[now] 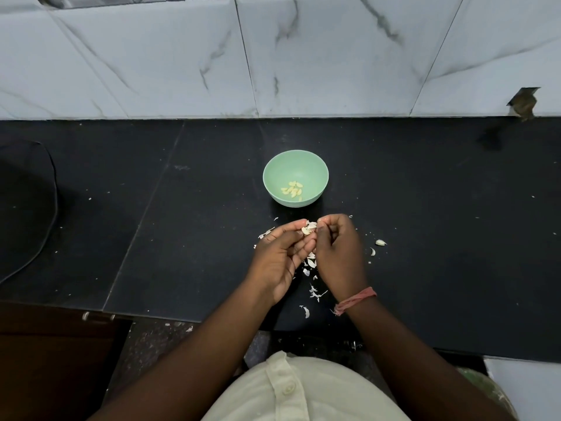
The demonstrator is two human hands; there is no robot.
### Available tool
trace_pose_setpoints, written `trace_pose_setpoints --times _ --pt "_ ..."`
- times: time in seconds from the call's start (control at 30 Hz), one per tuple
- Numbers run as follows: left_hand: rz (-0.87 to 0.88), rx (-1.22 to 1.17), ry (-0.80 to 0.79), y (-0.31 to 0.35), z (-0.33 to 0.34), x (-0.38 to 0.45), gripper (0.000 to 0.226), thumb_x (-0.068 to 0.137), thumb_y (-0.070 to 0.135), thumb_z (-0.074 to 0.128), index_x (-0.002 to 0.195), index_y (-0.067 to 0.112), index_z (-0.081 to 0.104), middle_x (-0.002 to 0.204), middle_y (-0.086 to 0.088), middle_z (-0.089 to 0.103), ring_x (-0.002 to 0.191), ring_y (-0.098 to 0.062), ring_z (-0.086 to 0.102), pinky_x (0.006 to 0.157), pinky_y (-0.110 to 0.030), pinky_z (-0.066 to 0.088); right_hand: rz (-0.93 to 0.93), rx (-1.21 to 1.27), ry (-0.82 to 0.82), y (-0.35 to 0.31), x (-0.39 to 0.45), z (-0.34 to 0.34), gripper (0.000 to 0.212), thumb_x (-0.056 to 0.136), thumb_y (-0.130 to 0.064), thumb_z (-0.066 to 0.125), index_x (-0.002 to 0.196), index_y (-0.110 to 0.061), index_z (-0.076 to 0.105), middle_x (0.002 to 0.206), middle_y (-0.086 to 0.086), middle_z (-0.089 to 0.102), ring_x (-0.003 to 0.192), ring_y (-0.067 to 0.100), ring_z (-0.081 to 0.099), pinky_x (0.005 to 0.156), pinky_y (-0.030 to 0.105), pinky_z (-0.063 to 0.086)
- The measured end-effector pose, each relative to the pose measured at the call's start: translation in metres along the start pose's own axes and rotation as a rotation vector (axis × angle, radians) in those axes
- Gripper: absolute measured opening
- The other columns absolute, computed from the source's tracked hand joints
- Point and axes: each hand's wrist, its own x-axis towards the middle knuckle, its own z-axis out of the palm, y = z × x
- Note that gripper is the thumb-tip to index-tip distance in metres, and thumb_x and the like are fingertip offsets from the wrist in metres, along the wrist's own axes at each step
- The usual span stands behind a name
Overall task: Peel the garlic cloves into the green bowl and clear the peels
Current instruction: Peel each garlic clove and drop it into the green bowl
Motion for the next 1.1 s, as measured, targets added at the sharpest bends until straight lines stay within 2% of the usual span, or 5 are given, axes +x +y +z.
trace_pose_setpoints --times 0.33,0.5,0.8,0.97,1.1 --pt "-0.025 0.017 0.066 -0.001 -0.004 0.001 0.021 0.092 -0.008 0.061 0.112 -0.008 0.066 0.094 -0.022 0.074 0.080 -0.021 0.074 0.073 -0.025 0.062 -0.008 -0.048 -0.031 0.003 -0.002 -0.005 0.025 0.090 -0.004 0.058 0.093 -0.024 0.072 0.089 -0.010 0.072 0.083 0.003 0.068 0.079 0.030 0.058" --pt "-0.029 0.110 0.079 -0.002 -0.007 0.001 0.021 0.091 -0.009 0.060 0.111 -0.005 0.068 0.087 -0.015 0.074 0.069 -0.015 0.072 0.066 -0.023 0.060 -0.217 -0.143 -0.149 0.009 -0.006 -0.003 0.017 0.088 -0.011 0.070 0.095 -0.026 0.076 0.099 -0.014 0.067 0.094 0.003 0.065 0.083 0.026 0.054" --pt "-0.087 0.070 0.065 0.003 -0.014 -0.003 0.028 0.092 -0.010 0.054 0.119 -0.008 0.063 0.106 -0.026 0.073 0.086 -0.026 0.075 0.079 -0.033 0.062 -0.258 -0.274 -0.148 0.014 0.003 -0.004 0.015 0.089 -0.005 0.064 0.085 -0.017 0.071 0.081 -0.007 0.068 0.075 0.009 0.063 0.069 0.029 0.051" --pt "-0.073 0.042 0.070 0.006 -0.017 -0.006 0.025 0.096 -0.008 0.053 0.118 -0.010 0.063 0.108 -0.026 0.072 0.093 -0.028 0.075 0.081 -0.033 0.062 -0.232 -0.361 -0.149 0.014 0.001 -0.003 0.030 0.091 0.000 0.053 0.112 -0.009 0.072 0.104 0.005 0.075 0.097 0.019 0.069 0.087 0.026 0.051" --pt "-0.057 -0.005 0.084 0.005 -0.019 -0.005 0.024 0.098 -0.003 0.054 0.118 -0.012 0.062 0.104 -0.026 0.073 0.091 -0.027 0.075 0.080 -0.032 0.062 -0.306 -0.397 -0.050 0.001 -0.002 -0.004 0.024 0.097 -0.021 0.059 0.073 -0.021 0.057 0.063 -0.012 0.054 0.062 0.009 0.050 0.061 0.026 0.033"
